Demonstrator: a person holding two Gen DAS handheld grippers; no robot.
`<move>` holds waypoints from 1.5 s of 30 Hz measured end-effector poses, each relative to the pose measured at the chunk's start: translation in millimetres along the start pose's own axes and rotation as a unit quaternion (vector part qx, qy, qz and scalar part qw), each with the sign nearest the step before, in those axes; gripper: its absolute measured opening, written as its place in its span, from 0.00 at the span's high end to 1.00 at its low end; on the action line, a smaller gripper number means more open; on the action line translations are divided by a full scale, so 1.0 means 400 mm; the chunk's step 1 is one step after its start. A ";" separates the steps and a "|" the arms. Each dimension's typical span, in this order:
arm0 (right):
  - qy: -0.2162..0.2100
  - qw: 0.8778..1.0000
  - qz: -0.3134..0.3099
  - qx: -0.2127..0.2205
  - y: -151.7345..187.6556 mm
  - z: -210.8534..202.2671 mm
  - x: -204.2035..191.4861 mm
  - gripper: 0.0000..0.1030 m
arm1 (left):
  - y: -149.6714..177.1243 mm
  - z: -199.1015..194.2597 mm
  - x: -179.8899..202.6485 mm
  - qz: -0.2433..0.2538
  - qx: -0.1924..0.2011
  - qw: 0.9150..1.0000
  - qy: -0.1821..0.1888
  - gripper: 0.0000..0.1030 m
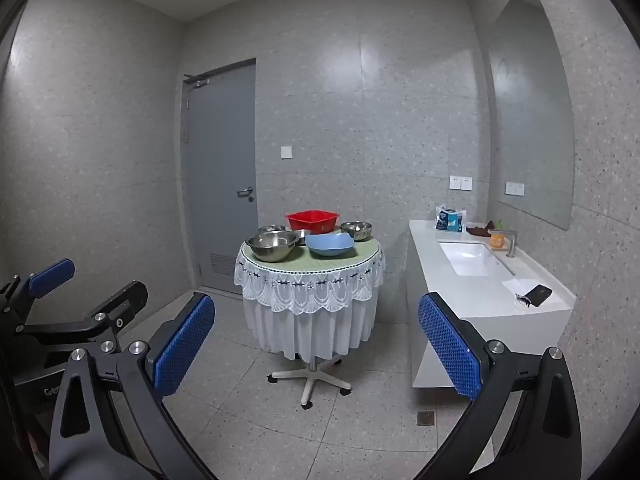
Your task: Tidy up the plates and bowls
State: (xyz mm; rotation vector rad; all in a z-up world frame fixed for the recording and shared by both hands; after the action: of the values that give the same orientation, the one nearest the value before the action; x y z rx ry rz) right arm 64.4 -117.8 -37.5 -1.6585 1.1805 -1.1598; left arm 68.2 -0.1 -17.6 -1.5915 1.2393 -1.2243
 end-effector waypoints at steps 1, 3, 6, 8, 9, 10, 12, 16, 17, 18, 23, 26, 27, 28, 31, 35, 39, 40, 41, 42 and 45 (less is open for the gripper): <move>-0.001 1.000 0.008 0.008 0.000 -0.001 -0.002 0.00 | 0.000 0.000 0.000 0.001 0.002 1.000 -0.004 0.01; -0.002 1.000 0.005 0.007 0.005 0.000 -0.009 0.00 | 0.000 -0.002 0.003 0.001 0.007 1.000 -0.009 0.01; 0.002 1.000 0.008 0.004 0.014 0.007 0.008 0.00 | 0.018 -0.031 0.043 0.007 0.012 1.000 -0.005 0.01; 0.002 1.000 0.008 0.000 0.005 -0.002 0.013 0.00 | 0.025 -0.042 0.061 0.006 0.015 1.000 -0.008 0.01; 0.002 1.000 0.008 -0.001 0.006 -0.003 0.015 0.00 | 0.034 -0.033 0.062 0.004 0.013 1.000 -0.006 0.01; 0.005 1.000 0.007 -0.001 -0.002 -0.007 0.006 0.00 | 0.020 -0.027 0.045 -0.004 0.006 1.000 -0.002 0.01; 0.006 1.000 0.007 -0.011 0.009 0.002 -0.018 0.00 | 0.008 -0.021 0.032 -0.007 0.000 1.000 0.003 0.01; 0.005 1.000 0.011 -0.014 0.012 0.001 -0.013 0.00 | 0.002 -0.021 0.037 -0.004 -0.002 1.000 0.001 0.01; 0.004 1.000 0.014 -0.016 0.020 0.012 -0.005 0.00 | -0.001 -0.023 0.039 -0.004 -0.002 1.000 0.001 0.01; 0.003 1.000 0.015 -0.016 0.020 0.012 -0.001 0.00 | -0.002 -0.022 0.038 -0.004 -0.002 1.000 0.001 0.01; 0.005 1.000 0.016 -0.015 0.019 0.018 0.001 0.00 | 0.001 -0.019 0.027 -0.001 0.001 1.000 0.001 0.01; 0.006 1.000 0.016 -0.013 0.025 0.024 0.005 0.00 | 0.004 -0.015 0.023 -0.001 0.001 1.000 0.000 0.01; 0.006 1.000 0.016 -0.013 0.024 0.024 0.005 0.00 | 0.002 -0.016 0.025 -0.001 0.001 1.000 -0.001 0.01; 0.005 1.000 0.016 -0.013 0.024 0.026 0.006 0.00 | 0.002 -0.015 0.024 0.000 0.001 1.000 -0.001 0.01; 0.007 1.000 0.017 -0.012 0.024 0.028 0.007 0.00 | 0.005 -0.013 0.020 -0.001 0.002 1.000 0.000 0.01; 0.007 1.000 0.018 -0.010 0.022 0.034 0.014 0.00 | -0.001 -0.013 0.029 0.000 0.002 1.000 -0.001 0.01; 0.009 1.000 0.019 -0.007 0.026 0.028 0.013 0.00 | 0.004 -0.011 0.028 0.001 0.002 1.000 0.000 0.01; 0.009 1.000 0.019 -0.006 0.027 0.028 0.015 0.00 | 0.005 -0.010 0.028 0.001 0.002 1.000 -0.001 0.01; 0.009 1.000 0.019 -0.006 0.029 0.027 0.013 0.00 | 0.004 -0.010 0.029 0.001 0.003 1.000 -0.001 0.01; 0.009 1.000 0.019 -0.006 0.029 0.027 0.014 0.00 | 0.008 -0.009 0.025 0.001 0.003 1.000 0.000 0.01; 0.009 1.000 0.019 -0.006 0.029 0.028 0.010 0.00 | 0.009 -0.009 0.032 0.003 0.004 1.000 -0.001 0.01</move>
State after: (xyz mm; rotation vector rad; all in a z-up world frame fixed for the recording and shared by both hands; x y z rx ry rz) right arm 72.5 -123.8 -50.7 -1.6311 1.2284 -1.1488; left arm 64.9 -13.5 -17.1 -1.5826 1.2354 -1.2227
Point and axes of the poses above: each gripper's, at about its wrist camera, not at the fingertips, and z roughly the way its jaws point, x to its right, y to its underside, the point moved 7 cm from there along z, roughly the way its jaws point, and after that the axes turned 14 degrees about -z, right-handed, at the moved point
